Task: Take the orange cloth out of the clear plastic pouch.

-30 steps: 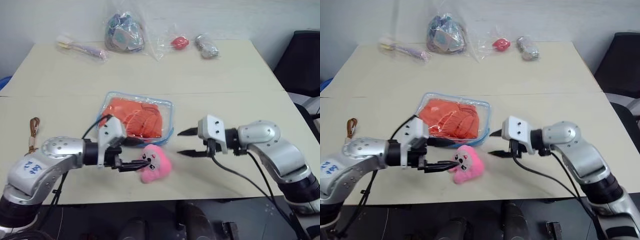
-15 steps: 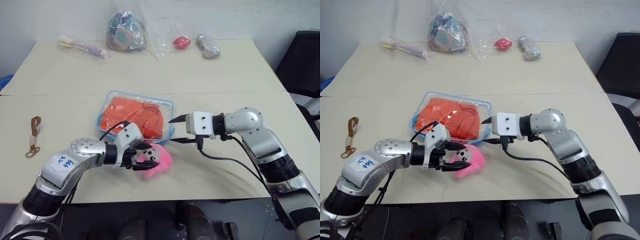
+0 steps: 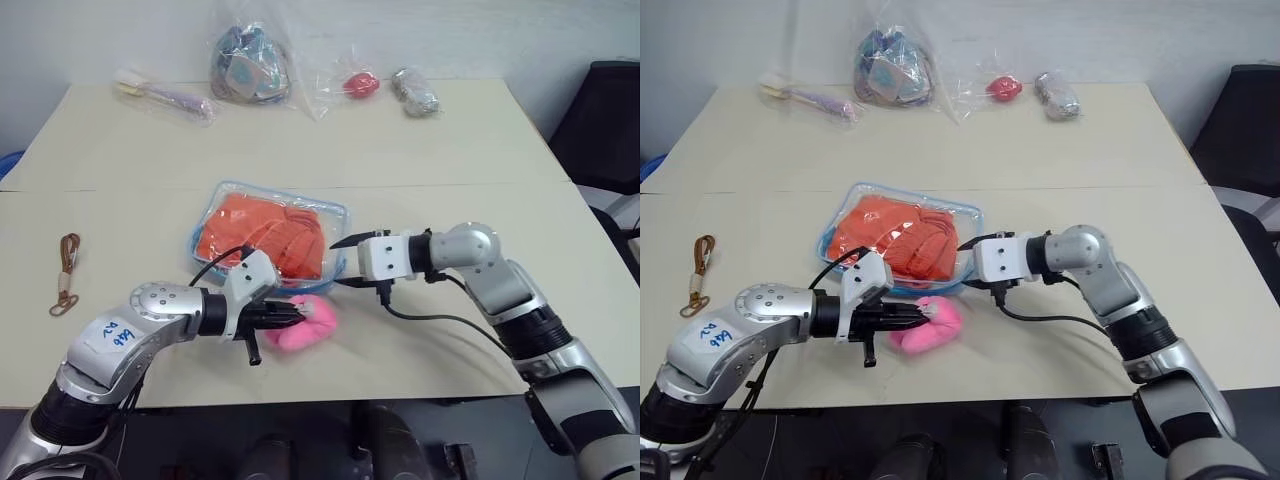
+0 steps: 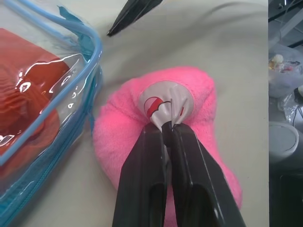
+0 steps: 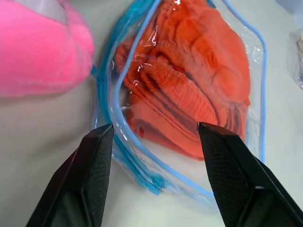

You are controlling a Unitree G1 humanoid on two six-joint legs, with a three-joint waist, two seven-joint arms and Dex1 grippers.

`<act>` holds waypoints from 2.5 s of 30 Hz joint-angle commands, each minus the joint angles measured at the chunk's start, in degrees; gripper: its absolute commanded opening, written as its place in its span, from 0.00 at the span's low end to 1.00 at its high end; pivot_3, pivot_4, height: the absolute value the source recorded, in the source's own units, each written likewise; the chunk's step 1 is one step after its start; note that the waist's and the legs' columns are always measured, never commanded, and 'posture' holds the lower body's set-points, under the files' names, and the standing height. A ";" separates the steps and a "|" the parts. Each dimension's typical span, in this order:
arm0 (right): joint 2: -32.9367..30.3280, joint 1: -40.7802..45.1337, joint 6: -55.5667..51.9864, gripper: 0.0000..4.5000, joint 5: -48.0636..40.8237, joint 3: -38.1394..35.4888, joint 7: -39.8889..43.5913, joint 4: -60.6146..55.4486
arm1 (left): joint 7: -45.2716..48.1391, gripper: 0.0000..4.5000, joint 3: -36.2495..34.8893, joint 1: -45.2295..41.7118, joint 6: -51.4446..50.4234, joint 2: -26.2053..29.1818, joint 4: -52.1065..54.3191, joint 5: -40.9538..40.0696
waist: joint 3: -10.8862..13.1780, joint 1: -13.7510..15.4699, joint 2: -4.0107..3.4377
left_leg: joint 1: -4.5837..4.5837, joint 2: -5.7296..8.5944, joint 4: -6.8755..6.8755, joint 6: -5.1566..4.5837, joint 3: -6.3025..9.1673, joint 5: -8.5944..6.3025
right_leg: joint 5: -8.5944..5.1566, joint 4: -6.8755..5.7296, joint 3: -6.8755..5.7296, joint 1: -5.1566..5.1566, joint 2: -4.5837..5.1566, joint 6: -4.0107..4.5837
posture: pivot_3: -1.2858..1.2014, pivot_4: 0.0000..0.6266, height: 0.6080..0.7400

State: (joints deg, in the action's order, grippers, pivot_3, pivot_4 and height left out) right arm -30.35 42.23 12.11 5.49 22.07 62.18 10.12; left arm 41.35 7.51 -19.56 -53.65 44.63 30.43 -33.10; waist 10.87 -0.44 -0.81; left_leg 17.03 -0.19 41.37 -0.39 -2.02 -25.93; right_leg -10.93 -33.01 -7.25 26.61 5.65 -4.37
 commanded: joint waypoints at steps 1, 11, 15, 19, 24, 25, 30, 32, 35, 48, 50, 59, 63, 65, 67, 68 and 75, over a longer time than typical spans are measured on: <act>0.95 1.51 5.34 0.65 2.75 0.92 -1.73 2.25 | -1.58 0.01 -0.03 -0.70 0.19 -0.60 0.88 1.56 | 0.00 0.09 0.00 | 0.00 0.00 0.00 0.00 0.02 0.00 | 0.00 0.00 -0.01 0.00 0.00 0.00 | 0.52 0.24 1.00; 2.58 1.98 7.84 0.35 2.29 0.04 -2.93 4.82 | -1.97 0.00 -0.38 -1.06 0.11 -1.38 1.22 1.86 | 0.00 -0.05 0.00 | 0.01 -0.01 0.02 0.00 0.05 0.00 | 0.00 0.00 -0.03 0.00 0.01 0.00 | 0.52 0.24 1.00; 1.89 1.77 8.68 0.07 1.64 -0.40 -2.34 4.81 | -1.74 0.00 -0.52 -0.50 0.32 -1.08 1.44 1.91 | 0.00 -0.18 0.00 | 0.01 -0.02 0.02 0.00 0.06 0.00 | 0.00 0.00 -0.03 0.00 0.01 0.01 | 0.52 0.24 1.00; 1.04 1.67 10.16 0.01 2.75 -0.42 -3.03 5.50 | -1.59 0.00 -1.27 0.15 0.10 -0.65 2.20 1.51 | 0.00 -0.22 -0.01 | 0.02 -0.02 0.02 0.00 0.07 0.00 | 0.00 0.00 -0.04 0.00 0.02 0.01 | 0.52 0.24 1.00; -1.64 2.51 12.99 0.01 2.55 -1.81 -2.97 7.26 | -0.25 0.00 -8.26 4.15 -0.43 3.50 4.09 -0.03 | 0.02 -0.79 -0.03 | 0.02 -0.05 0.01 0.01 0.08 0.00 | -0.01 0.00 -0.05 0.02 0.02 0.02 | 0.52 0.24 1.00; -2.61 2.64 14.10 0.01 2.20 -2.31 -2.81 7.69 | 0.26 0.00 -10.68 5.53 -0.58 4.72 4.29 -0.59 | 0.02 -0.87 -0.03 | 0.04 -0.07 0.01 0.01 0.11 0.00 | -0.02 0.01 -0.08 0.02 0.03 0.03 | 0.52 0.24 1.00; -7.99 3.45 22.18 0.01 1.04 -4.45 -2.38 11.74 | 3.62 0.00 -24.63 13.09 -0.99 10.31 3.11 -3.04 | 0.04 -1.13 -0.06 | 0.06 -0.38 -0.01 0.01 0.13 0.00 | -0.02 0.06 -0.16 0.01 0.05 0.04 | 0.52 0.24 1.00; -9.67 3.91 25.71 0.01 1.02 -5.05 -2.33 14.13 | 5.44 0.00 -29.80 15.64 -1.19 12.04 1.83 -3.66 | 0.04 -1.16 -0.07 | 0.05 -0.42 -0.03 0.03 0.10 -0.01 | -0.03 0.08 -0.18 0.01 0.04 0.05 | 0.52 0.24 1.00; -11.24 4.53 29.79 0.01 -0.38 -6.00 -1.99 17.82 | 8.36 0.00 -35.45 19.65 0.74 14.87 -1.39 -1.99 | 0.05 -1.31 -0.09 | 0.04 -0.43 -0.04 0.04 0.07 -0.02 | -0.04 0.09 -0.22 0.01 0.02 0.07 | 0.52 0.24 1.00; -10.65 3.29 30.25 0.15 -3.73 -5.05 1.96 19.44 | 7.63 0.13 -32.44 22.70 7.70 12.17 -5.79 0.89 | 0.07 -1.25 -0.13 | 0.03 -0.50 -0.06 0.08 0.04 -0.04 | -0.06 0.07 -0.25 0.02 0.02 0.11 | 0.52 0.24 1.00; -11.14 2.82 28.93 0.30 -4.24 -5.30 2.61 18.44 | 7.68 0.26 -32.48 23.66 8.10 11.81 -5.18 1.09 | 0.07 -1.27 -0.12 | 0.04 -0.51 -0.06 0.08 0.04 -0.04 | -0.06 0.07 -0.25 0.02 0.02 0.11 | 0.52 0.24 1.00; -15.58 -5.53 12.73 1.00 -13.18 -10.08 5.58 2.49 | 10.10 0.91 -39.51 29.26 16.17 13.87 -6.89 6.33 | 0.08 -1.04 -0.14 | 0.04 -0.54 -0.06 0.10 0.06 -0.05 | -0.07 0.07 -0.28 0.04 0.03 0.13 | 0.52 0.24 1.00; -18.37 -10.89 -3.61 1.00 -22.42 -13.86 6.74 -10.23 | 15.38 0.91 -46.68 28.21 16.42 14.58 -8.29 2.32 | 0.09 -0.93 -0.14 | 0.03 -0.56 -0.07 0.11 0.05 -0.06 | -0.08 0.05 -0.30 0.04 0.02 0.15 | 0.52 0.24 1.00; -19.74 -13.69 -12.23 1.00 -27.43 -16.30 5.78 -16.86 | 17.71 0.91 -49.78 24.62 13.05 16.66 -7.23 -3.28 | 0.09 -0.79 -0.14 | 0.03 -0.57 -0.07 0.11 0.05 -0.07 | -0.08 0.05 -0.31 0.04 0.02 0.15 | 0.52 0.24 1.00; -20.50 -15.66 -18.22 1.00 -30.45 -17.99 4.92 -21.46 | 18.65 0.91 -50.12 21.24 9.29 19.26 -5.32 -7.69 | 0.08 -0.40 -0.13 | 0.04 -0.57 -0.06 0.12 0.08 -0.07 | -0.08 0.06 -0.33 0.03 0.02 0.15 | 0.52 0.24 1.00; -20.57 -16.30 -19.94 1.00 -31.04 -18.53 4.48 -23.00 | 18.96 0.91 -48.90 20.15 8.99 20.30 -3.53 -8.71 | 0.08 -0.23 -0.13 | 0.04 -0.55 -0.06 0.11 0.07 -0.08 | -0.08 0.05 -0.31 0.02 0.03 0.15 | 0.52 0.24 1.00; -20.05 -18.03 -27.84 1.00 -33.17 -20.64 2.47 -29.37 | 12.18 0.91 -23.01 7.85 18.94 22.69 2.96 4.45 | 0.09 0.74 -0.17 | 0.01 -0.14 -0.09 0.10 0.07 -0.09 | -0.07 0.04 -0.28 -0.01 0.01 0.15 | 0.52 0.24 1.00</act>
State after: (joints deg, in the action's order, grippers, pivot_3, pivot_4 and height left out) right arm -50.15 24.05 -14.55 -26.07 3.50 65.07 -16.23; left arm 55.73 -21.23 -10.39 -39.29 66.45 32.64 -34.95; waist 10.96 0.31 -0.98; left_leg 17.04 -0.29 41.28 -0.29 -1.98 -26.02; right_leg -10.99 -33.00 -7.49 26.59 5.65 -4.21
